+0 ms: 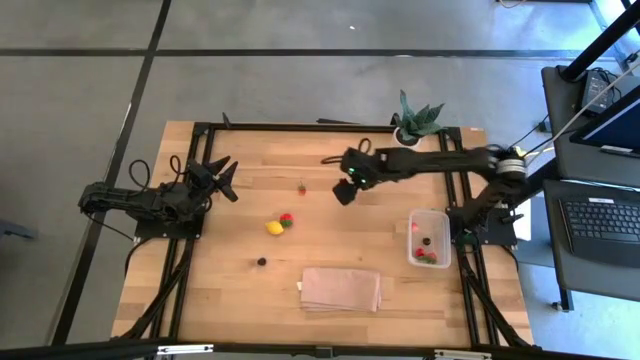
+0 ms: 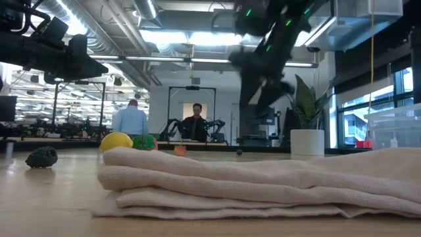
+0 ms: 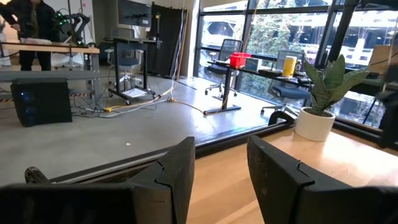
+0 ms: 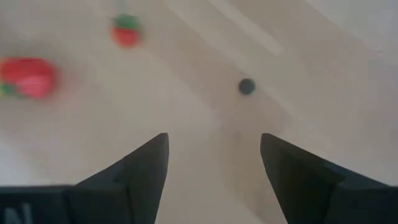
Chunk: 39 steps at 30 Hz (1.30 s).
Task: Pick and placing Produce into tupperware
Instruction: Put the blueberry into the transparent bin
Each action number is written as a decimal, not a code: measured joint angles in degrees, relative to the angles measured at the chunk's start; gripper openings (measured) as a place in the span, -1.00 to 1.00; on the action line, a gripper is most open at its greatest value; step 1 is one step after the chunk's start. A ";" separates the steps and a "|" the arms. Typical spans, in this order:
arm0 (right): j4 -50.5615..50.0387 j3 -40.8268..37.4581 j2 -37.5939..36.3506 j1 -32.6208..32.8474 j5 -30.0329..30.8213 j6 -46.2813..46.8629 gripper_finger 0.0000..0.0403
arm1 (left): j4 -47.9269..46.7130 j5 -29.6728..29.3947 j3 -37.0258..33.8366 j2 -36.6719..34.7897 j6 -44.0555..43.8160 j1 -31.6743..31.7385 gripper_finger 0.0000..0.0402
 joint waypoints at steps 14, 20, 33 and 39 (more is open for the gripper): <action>1.29 8.39 16.64 -5.00 0.00 -5.95 0.27 | -0.01 -0.01 0.00 0.00 -0.04 0.02 -0.30; -0.66 8.39 17.34 -6.22 0.01 -4.42 0.27 | 0.01 0.02 0.00 0.00 -0.02 0.00 -0.30; 0.65 8.39 19.95 -6.59 -0.12 -3.64 0.27 | -0.01 -0.01 0.02 0.00 -0.02 0.02 -0.30; 1.73 8.34 20.81 -6.59 0.00 -4.29 0.26 | -0.01 -0.01 0.00 0.00 0.00 0.00 -0.30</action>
